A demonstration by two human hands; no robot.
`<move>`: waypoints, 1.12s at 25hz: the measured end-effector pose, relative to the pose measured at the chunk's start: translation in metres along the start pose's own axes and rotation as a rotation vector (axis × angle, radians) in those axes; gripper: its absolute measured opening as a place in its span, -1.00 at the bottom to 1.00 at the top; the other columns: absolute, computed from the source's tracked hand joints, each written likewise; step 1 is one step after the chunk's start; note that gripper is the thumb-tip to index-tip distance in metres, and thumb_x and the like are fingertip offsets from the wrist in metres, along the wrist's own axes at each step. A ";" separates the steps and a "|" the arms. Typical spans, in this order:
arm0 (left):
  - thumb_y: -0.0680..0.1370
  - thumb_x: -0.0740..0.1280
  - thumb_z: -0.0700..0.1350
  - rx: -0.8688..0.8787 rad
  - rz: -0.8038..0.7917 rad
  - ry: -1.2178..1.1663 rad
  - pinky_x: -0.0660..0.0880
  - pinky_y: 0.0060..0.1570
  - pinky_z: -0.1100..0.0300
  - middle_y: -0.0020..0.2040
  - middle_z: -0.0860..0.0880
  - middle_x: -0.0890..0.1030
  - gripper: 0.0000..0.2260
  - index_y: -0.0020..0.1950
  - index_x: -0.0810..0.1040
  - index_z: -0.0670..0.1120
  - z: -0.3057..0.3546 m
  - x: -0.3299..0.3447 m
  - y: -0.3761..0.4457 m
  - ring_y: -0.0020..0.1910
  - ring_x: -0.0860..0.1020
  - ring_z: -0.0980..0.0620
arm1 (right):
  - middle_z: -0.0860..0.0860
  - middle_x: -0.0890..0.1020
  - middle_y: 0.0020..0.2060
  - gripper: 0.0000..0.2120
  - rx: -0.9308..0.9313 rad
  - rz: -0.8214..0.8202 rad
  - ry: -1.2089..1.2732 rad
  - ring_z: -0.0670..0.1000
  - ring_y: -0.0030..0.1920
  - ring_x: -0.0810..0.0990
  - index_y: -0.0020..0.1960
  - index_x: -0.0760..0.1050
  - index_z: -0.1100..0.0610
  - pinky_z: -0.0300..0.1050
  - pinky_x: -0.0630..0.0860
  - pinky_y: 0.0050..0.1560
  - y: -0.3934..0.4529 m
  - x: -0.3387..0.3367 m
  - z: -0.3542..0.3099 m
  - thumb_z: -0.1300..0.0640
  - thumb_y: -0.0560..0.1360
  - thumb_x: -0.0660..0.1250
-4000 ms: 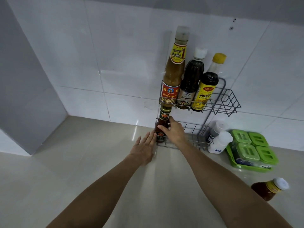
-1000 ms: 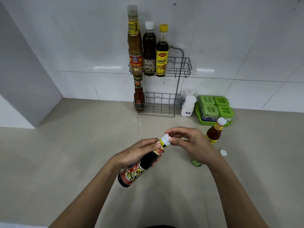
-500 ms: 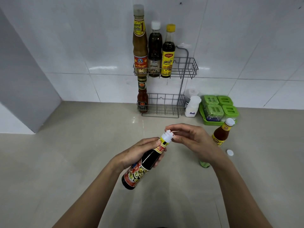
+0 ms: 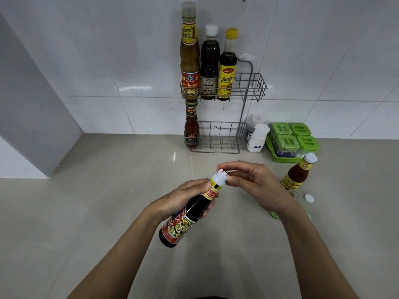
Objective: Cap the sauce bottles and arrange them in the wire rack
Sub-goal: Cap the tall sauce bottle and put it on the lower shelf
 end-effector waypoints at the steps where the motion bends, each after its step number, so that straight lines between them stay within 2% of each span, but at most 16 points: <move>1: 0.64 0.17 0.03 -0.002 -0.001 0.000 0.46 -0.21 0.07 -0.18 -0.18 0.52 -0.68 0.10 0.48 -0.24 0.000 -0.001 0.000 -0.28 0.50 -0.10 | 0.09 0.69 0.11 -0.73 0.001 -0.002 -0.012 0.01 0.15 0.66 0.22 0.57 0.12 -0.05 0.55 0.23 0.001 0.001 0.000 0.28 0.53 0.33; 7: 0.64 0.18 0.05 -0.010 -0.001 0.013 0.46 -0.21 0.06 -0.17 -0.18 0.53 -0.63 0.11 0.44 -0.29 -0.004 -0.005 0.003 -0.28 0.51 -0.10 | 0.04 0.69 0.12 -0.71 0.015 0.002 -0.061 -0.02 0.15 0.65 0.22 0.58 0.09 -0.03 0.54 0.25 0.003 0.002 0.003 0.28 0.53 0.34; 11: 0.64 0.19 0.04 -0.014 0.007 0.018 0.49 -0.24 0.08 -0.19 -0.17 0.54 -0.68 0.08 0.48 -0.23 -0.004 -0.005 0.004 -0.29 0.52 -0.09 | 0.02 0.70 0.09 -0.73 0.035 0.013 -0.090 -0.05 0.13 0.66 0.20 0.59 0.04 -0.03 0.54 0.24 0.004 0.000 0.007 0.24 0.53 0.35; 18: 0.64 0.20 0.03 -0.019 0.045 0.029 0.52 -0.27 0.15 -0.21 -0.13 0.55 -0.63 0.11 0.43 -0.31 -0.003 -0.008 0.005 -0.30 0.54 -0.04 | 0.11 0.71 0.02 -0.77 0.043 0.056 -0.055 -0.04 0.03 0.70 0.16 0.60 0.18 -0.19 0.57 0.11 0.010 -0.003 0.007 0.26 0.50 0.38; 22: 0.64 0.19 0.03 -0.021 0.046 0.021 0.52 -0.27 0.14 -0.21 -0.13 0.56 -0.68 0.08 0.47 -0.24 -0.004 -0.009 0.004 -0.30 0.54 -0.06 | 0.09 0.71 0.01 -0.76 0.060 0.028 -0.064 -0.04 0.02 0.70 0.17 0.60 0.19 -0.18 0.58 0.13 0.012 -0.002 0.011 0.24 0.50 0.39; 25: 0.62 0.21 0.05 -0.021 0.086 0.057 0.49 -0.25 0.09 -0.21 -0.14 0.55 -0.72 0.02 0.48 -0.18 -0.005 -0.012 0.005 -0.28 0.53 -0.08 | 0.02 0.71 -0.09 -0.84 0.066 0.023 -0.141 -0.04 -0.07 0.71 0.08 0.63 0.15 -0.18 0.61 0.05 0.018 -0.001 0.012 0.21 0.50 0.41; 28: 0.64 0.20 0.03 0.016 0.120 0.075 0.49 -0.26 0.09 -0.21 -0.13 0.56 -0.75 -0.02 0.47 -0.15 -0.003 -0.013 0.007 -0.29 0.53 -0.08 | 0.09 0.71 -0.14 -0.90 0.098 0.050 -0.101 0.01 -0.12 0.71 0.00 0.62 0.16 -0.16 0.63 -0.04 0.023 -0.001 0.014 0.23 0.48 0.42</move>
Point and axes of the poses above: each hand's wrist, its own y-axis towards the middle knuckle, its own x-axis out of the palm, z = x × y, the point moved 10 cm from there along y, towards the middle knuckle
